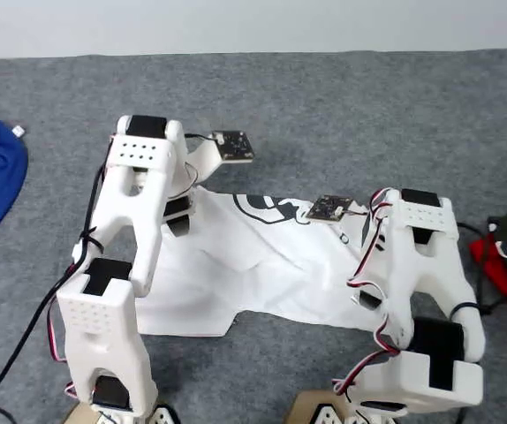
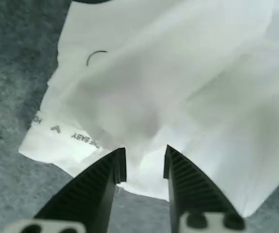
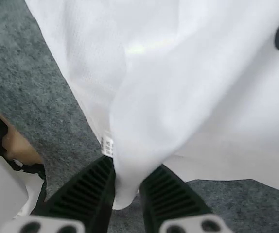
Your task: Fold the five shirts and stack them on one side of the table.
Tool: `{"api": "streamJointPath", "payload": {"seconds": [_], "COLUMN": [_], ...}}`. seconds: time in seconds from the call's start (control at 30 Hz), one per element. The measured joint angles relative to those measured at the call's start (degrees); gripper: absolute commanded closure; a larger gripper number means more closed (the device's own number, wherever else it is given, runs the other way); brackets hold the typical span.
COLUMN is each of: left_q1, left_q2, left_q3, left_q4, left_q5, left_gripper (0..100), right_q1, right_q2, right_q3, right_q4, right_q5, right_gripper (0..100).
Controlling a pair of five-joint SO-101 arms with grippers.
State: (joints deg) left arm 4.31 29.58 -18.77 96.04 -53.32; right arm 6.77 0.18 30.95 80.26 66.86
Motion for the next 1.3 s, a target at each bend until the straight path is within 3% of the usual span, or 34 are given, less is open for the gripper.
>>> {"api": "streamJointPath", "payload": {"seconds": [0.3, 0.47, 0.63, 0.8, 1.03, 1.3], "left_q1": [0.0, 0.53, 1.93, 1.93, 1.93, 1.05], "left_q2": [0.0, 0.0, 0.0, 0.0, 0.0, 0.0], "left_q3": [7.65, 10.37, 10.37, 5.36, -12.31, -23.74], "left_q4": [-10.81, -14.42, -14.59, -9.49, 1.93, 2.73], "left_q5": [0.0, 0.0, 0.0, 0.0, 0.0, 4.31], "left_gripper": [87, 100, 100, 100, 100, 100], "right_q1": [-0.09, -0.09, -0.09, -0.09, -0.09, -0.09], "right_q2": [0.0, 0.0, 0.0, 0.0, -1.93, -6.59], "right_q3": [1.85, 1.85, 1.85, 1.85, 1.14, -7.12], "right_q4": [-0.97, -0.97, -0.97, -0.97, -0.97, -0.79], "right_q5": [0.0, 0.0, 0.0, 0.0, 0.0, 0.0], "right_gripper": [98.7, 98.7, 98.7, 98.7, 98.7, 98.8]}}
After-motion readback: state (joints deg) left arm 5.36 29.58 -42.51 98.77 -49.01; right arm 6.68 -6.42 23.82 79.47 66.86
